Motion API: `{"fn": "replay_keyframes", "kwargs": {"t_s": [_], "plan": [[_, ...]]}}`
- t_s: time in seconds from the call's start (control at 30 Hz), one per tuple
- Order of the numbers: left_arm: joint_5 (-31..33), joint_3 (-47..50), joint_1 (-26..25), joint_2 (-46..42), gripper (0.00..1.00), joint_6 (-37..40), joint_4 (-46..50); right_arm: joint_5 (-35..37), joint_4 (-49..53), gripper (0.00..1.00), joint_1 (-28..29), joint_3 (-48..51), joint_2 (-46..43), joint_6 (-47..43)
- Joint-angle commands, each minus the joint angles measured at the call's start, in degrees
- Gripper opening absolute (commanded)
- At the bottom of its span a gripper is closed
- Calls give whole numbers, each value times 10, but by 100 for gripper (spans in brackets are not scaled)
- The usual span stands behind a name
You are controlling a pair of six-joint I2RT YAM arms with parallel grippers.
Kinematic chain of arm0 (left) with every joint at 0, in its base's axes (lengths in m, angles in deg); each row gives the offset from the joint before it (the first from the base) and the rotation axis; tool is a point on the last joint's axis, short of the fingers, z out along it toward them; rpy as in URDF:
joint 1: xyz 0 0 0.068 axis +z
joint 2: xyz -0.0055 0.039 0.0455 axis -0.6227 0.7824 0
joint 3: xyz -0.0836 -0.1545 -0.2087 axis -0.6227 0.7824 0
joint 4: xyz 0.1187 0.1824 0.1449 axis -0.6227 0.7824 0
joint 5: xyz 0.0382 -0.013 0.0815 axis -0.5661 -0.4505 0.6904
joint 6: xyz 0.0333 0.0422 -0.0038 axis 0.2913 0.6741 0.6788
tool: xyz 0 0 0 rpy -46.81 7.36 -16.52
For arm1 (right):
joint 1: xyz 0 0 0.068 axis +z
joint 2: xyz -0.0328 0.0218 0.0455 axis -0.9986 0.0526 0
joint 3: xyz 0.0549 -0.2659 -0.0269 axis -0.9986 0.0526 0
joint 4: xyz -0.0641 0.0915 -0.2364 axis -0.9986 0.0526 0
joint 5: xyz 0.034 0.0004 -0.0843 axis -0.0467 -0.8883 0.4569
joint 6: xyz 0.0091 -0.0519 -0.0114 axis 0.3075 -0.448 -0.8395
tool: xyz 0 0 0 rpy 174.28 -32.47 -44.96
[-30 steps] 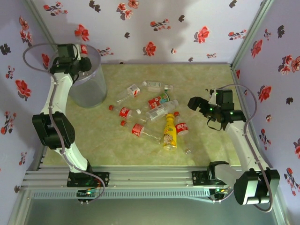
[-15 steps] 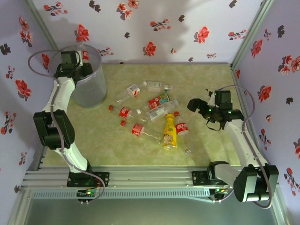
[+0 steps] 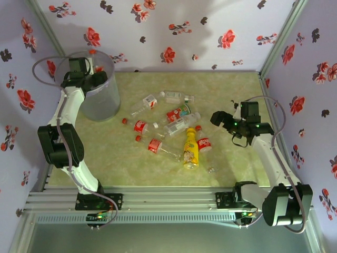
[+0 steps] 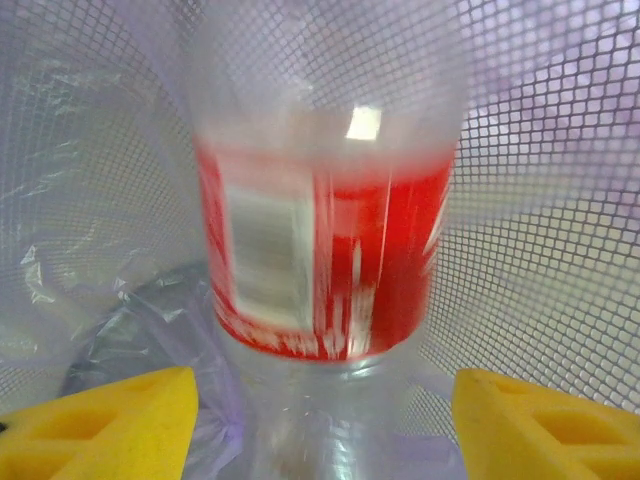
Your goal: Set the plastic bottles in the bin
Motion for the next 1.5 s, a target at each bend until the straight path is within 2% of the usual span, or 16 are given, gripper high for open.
{"fn": "replay_keyframes", "kwargs": {"t_s": [0.0,0.13,0.23,0.47,0.67,0.77,0.97,1.27,1.47], "plan": [[-8,-2,4,-1,71,8,23,8,1,99,2,6,5,-12],[-9,-6,4,-2,72,9,27,14,13,98,6,2,8,-16],[-8,-12,4,-5,73,10,32,45,45,95,25,-9,14,-29],[-8,-34,5,-28,81,13,56,115,117,91,110,-30,55,-46],[-8,-60,4,-56,89,23,86,125,97,84,162,-16,91,-26],[-8,-70,4,-74,99,26,103,131,90,79,182,-18,113,-21],[-9,-80,3,-118,100,29,132,135,52,71,187,-7,168,-18],[-9,-5,-5,-234,100,-7,140,149,20,71,188,-7,213,-11],[-12,104,-63,-323,100,-45,119,150,1,72,188,-8,254,-11]]}}
